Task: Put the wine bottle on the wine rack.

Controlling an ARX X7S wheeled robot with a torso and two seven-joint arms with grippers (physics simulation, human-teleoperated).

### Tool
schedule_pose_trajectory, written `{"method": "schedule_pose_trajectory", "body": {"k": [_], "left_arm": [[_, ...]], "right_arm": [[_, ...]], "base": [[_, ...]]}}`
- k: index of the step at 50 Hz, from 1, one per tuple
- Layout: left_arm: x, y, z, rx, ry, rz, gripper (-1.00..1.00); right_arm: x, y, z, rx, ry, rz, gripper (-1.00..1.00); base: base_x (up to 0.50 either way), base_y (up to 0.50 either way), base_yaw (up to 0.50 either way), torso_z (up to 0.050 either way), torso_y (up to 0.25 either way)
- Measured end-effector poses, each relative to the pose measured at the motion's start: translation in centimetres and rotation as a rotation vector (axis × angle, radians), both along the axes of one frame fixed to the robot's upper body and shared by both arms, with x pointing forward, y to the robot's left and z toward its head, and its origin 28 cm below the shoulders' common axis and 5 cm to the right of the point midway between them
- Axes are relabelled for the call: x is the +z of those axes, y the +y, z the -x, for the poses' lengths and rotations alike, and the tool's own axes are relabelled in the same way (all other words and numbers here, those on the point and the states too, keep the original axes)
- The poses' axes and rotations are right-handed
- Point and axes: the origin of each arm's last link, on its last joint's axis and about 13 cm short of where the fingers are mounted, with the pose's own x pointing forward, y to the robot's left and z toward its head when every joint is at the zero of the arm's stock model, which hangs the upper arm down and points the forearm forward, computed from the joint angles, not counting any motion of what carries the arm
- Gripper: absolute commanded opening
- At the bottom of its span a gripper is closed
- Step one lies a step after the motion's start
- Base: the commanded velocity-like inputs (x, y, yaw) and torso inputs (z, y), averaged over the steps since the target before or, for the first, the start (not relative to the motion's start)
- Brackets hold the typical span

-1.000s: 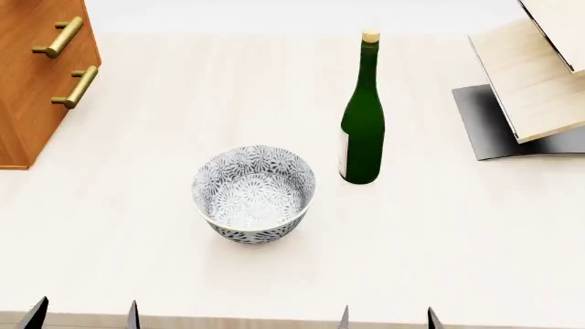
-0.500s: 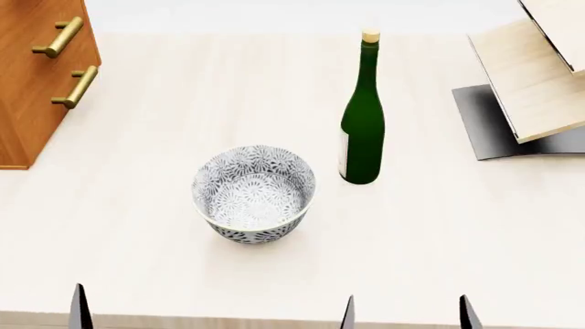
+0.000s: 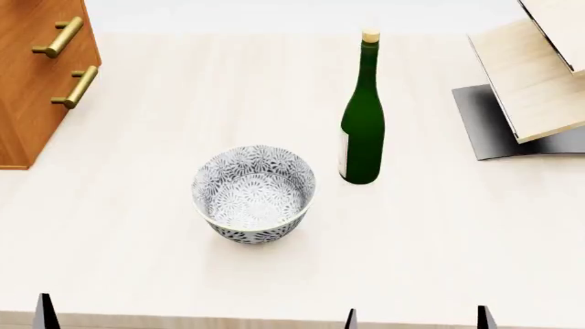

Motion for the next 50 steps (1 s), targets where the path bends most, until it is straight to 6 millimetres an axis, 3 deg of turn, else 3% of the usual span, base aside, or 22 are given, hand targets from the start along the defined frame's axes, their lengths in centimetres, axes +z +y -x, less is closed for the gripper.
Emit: {"method": "schedule_pose_trajectory", "body": {"k": [50], "left_arm": [[0.37, -0.31, 0.7, -0.022, -0.06, -0.011, 1.0]], "right_arm": [[-0.31, 0.32, -0.06, 0.036, 0.013, 0.012, 1.0]], "base": [[0.08, 0.0, 0.0, 0.0, 0.0]]}}
